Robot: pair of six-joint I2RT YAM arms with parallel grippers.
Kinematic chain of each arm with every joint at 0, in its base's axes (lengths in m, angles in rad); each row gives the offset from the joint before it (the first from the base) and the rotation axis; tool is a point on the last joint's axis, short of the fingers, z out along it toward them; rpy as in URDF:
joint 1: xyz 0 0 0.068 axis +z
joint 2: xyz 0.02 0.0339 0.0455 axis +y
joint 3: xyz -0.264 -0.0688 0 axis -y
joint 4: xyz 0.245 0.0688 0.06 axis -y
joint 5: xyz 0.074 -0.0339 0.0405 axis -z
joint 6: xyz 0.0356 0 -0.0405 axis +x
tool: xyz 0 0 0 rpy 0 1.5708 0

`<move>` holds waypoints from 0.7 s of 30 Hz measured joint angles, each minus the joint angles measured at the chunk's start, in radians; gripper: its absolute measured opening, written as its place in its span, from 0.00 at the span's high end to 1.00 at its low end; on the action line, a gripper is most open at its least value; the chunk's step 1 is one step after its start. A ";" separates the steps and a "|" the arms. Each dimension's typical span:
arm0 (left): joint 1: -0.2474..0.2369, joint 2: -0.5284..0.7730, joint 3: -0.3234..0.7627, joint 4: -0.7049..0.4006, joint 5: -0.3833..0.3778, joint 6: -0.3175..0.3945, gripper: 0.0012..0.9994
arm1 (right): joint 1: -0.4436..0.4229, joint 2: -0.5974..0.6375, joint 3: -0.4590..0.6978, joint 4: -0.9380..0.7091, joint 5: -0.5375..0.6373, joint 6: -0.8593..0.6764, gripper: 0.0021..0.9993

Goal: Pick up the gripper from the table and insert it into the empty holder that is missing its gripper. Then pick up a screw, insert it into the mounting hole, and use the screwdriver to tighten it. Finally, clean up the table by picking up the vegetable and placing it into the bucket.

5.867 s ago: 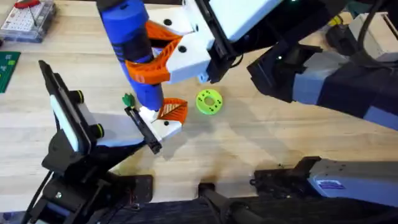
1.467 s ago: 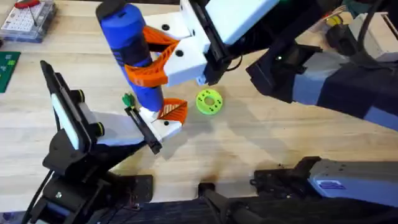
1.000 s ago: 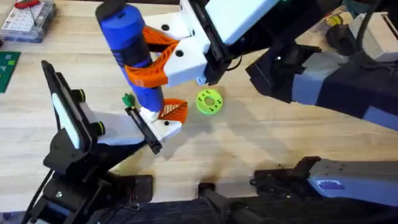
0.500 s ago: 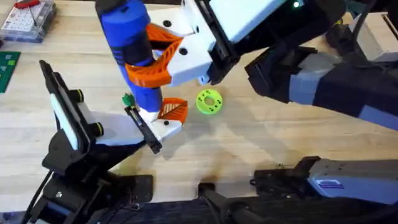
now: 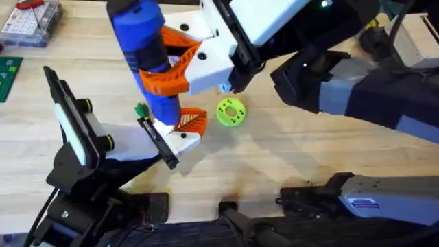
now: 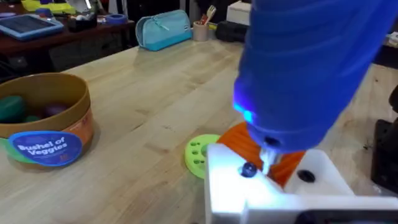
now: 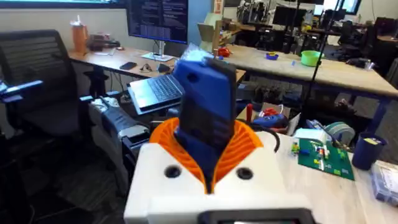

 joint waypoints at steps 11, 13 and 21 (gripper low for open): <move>0.000 0.000 0.000 0.000 0.000 0.000 0.99 | -0.020 0.000 0.000 0.021 -0.004 0.010 0.98; 0.000 0.000 0.000 0.000 0.000 0.000 0.99 | -0.017 0.000 0.000 0.021 -0.004 0.010 0.98; 0.000 0.000 0.000 0.000 0.000 0.000 0.99 | -0.011 0.000 0.000 0.020 -0.006 -0.004 0.98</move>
